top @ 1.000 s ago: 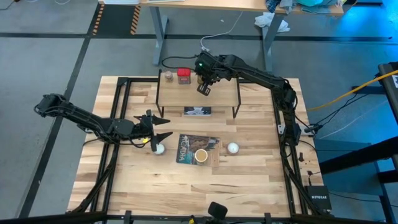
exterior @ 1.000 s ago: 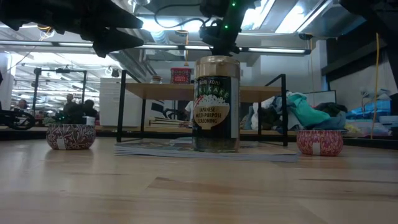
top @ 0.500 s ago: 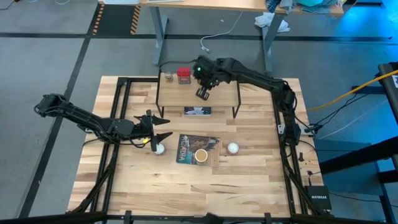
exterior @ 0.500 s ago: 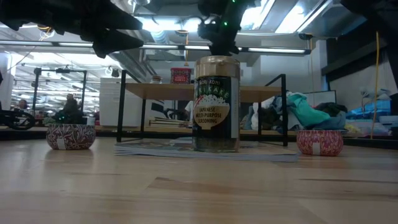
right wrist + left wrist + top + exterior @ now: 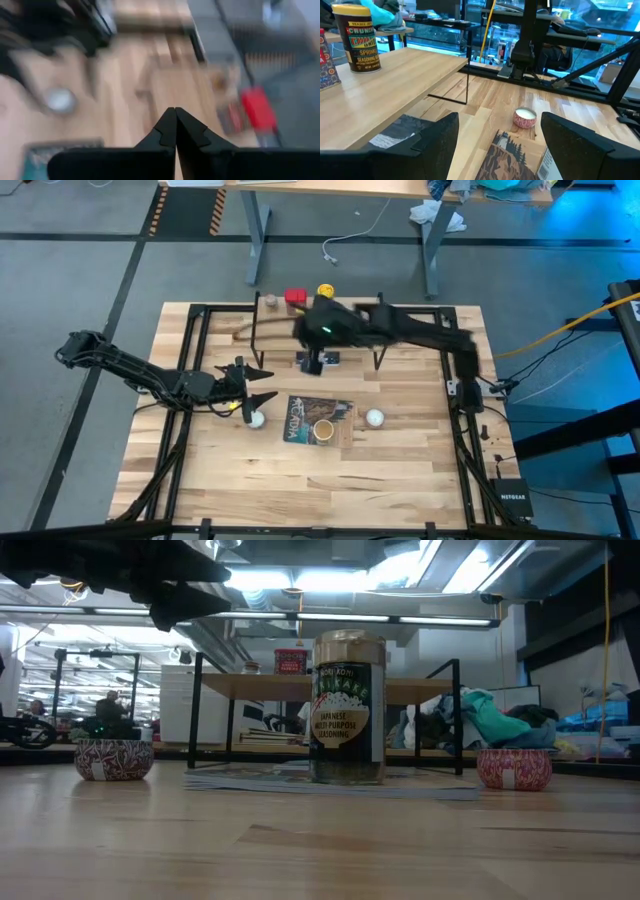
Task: Shelf spices
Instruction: Put the brown seasoning bottle on the shelf
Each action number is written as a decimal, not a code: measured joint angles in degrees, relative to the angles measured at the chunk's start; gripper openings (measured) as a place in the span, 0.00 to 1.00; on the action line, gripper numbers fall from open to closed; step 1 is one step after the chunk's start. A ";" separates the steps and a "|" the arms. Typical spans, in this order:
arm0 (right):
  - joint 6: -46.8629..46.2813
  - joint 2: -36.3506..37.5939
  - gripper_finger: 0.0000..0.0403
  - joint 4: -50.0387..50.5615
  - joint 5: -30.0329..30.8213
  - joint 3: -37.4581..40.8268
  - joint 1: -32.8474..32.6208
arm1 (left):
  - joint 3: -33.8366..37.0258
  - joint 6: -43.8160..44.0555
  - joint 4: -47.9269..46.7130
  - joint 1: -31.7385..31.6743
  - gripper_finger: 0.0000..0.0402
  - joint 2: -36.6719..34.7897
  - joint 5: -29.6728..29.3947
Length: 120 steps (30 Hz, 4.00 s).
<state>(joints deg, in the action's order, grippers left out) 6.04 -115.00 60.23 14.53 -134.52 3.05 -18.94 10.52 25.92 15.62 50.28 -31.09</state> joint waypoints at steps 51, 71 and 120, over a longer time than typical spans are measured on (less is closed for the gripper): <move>-64.67 49.13 0.01 11.53 61.92 67.31 -51.48 | -40.48 1.68 -36.18 0.99 0.69 38.64 25.50; -62.11 49.29 0.01 13.81 62.06 67.91 -51.41 | -40.41 9.44 -34.00 -0.28 0.86 42.01 21.33; -62.07 49.29 0.01 13.83 61.83 67.85 -51.41 | -40.39 3.58 -13.17 -3.67 0.67 53.43 29.24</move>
<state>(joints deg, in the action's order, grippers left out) -56.03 -65.71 74.06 76.36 -66.67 -48.36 -59.33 14.10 12.75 11.94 103.71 -1.85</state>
